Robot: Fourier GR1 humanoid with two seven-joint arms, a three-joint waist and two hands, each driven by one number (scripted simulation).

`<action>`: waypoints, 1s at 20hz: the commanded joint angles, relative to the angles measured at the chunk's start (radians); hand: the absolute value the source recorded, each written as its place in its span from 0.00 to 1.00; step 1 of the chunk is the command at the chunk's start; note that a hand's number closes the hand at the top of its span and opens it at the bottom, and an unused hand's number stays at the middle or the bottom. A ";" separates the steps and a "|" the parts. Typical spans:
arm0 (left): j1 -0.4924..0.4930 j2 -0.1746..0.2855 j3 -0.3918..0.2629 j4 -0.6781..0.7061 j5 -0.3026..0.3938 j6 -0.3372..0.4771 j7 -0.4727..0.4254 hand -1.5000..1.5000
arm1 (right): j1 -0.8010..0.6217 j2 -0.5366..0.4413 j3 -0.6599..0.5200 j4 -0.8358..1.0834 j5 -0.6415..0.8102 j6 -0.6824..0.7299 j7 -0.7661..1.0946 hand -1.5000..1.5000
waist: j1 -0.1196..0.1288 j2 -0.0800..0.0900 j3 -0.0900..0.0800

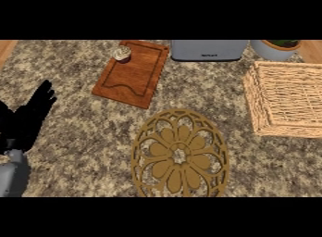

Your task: Pick the bell pepper from the placemat and place it in the basket

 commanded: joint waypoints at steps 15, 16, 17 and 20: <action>-0.037 0.015 0.015 0.032 0.010 -0.030 -0.014 0.50 | -0.543 0.081 -0.610 -0.130 -0.272 0.316 0.461 1.00 | 0.021 0.007 0.002; -0.025 0.010 0.001 -0.023 0.003 -0.018 0.016 0.50 | -0.576 0.084 -0.658 -0.049 -0.313 0.311 0.443 1.00 | 0.031 0.006 0.003; -0.056 -0.019 -0.018 -0.005 -0.019 0.019 0.037 0.50 | -0.610 0.075 -0.679 -0.059 -0.342 0.350 0.458 1.00 | 0.021 0.006 0.003; -0.033 -0.025 -0.023 -0.028 -0.023 0.019 0.032 0.50 | -0.718 0.057 -0.808 0.082 -0.450 0.390 0.432 1.00 | 0.027 0.004 0.003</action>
